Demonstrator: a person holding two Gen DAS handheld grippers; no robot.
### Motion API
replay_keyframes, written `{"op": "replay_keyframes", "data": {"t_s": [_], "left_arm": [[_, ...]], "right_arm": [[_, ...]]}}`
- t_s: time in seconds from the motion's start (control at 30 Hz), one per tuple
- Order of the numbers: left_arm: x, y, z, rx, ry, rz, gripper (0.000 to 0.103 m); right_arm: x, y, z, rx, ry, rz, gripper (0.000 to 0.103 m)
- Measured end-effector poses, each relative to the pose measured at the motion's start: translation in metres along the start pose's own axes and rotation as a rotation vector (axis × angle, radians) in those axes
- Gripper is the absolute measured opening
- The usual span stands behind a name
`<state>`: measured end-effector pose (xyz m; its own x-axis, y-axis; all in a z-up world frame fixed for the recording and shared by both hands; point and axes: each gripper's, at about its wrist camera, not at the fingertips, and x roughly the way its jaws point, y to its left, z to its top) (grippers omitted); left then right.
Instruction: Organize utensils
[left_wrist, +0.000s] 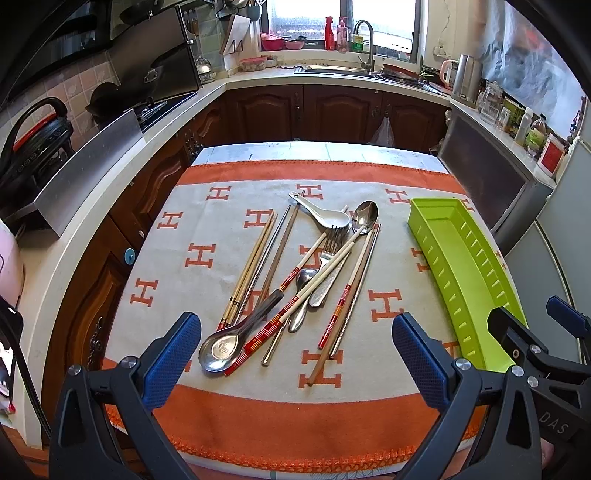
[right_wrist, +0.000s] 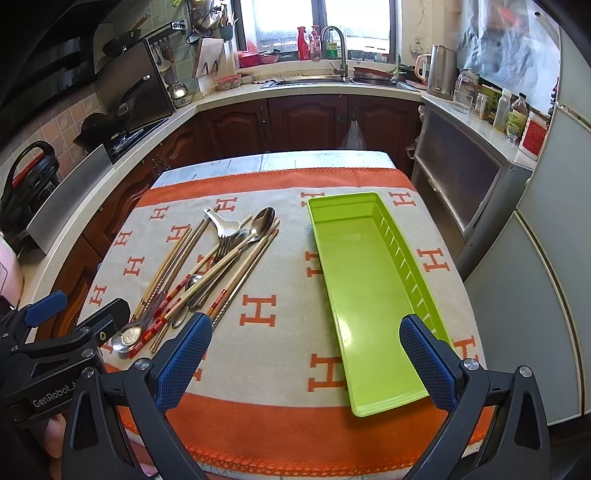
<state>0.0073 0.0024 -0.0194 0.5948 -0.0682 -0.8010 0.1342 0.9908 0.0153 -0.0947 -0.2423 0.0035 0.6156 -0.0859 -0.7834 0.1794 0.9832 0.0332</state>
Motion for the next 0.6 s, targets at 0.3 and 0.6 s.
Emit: {"op": "replay_keyframes", "data": {"t_s": [0.3,0.6], "left_arm": [[0.002,-0.0015,-0.0016,0.006,0.006,0.004,0.102],[0.0043,-0.0029,-0.0026,0.008,0.016,0.006,0.102]], "right_arm": [[0.003,0.0011,-0.0003,0.0,0.004,-0.001,0.103],[0.0042,-0.0005,-0.0008,0.003,0.008,0.001,0.103]]}}
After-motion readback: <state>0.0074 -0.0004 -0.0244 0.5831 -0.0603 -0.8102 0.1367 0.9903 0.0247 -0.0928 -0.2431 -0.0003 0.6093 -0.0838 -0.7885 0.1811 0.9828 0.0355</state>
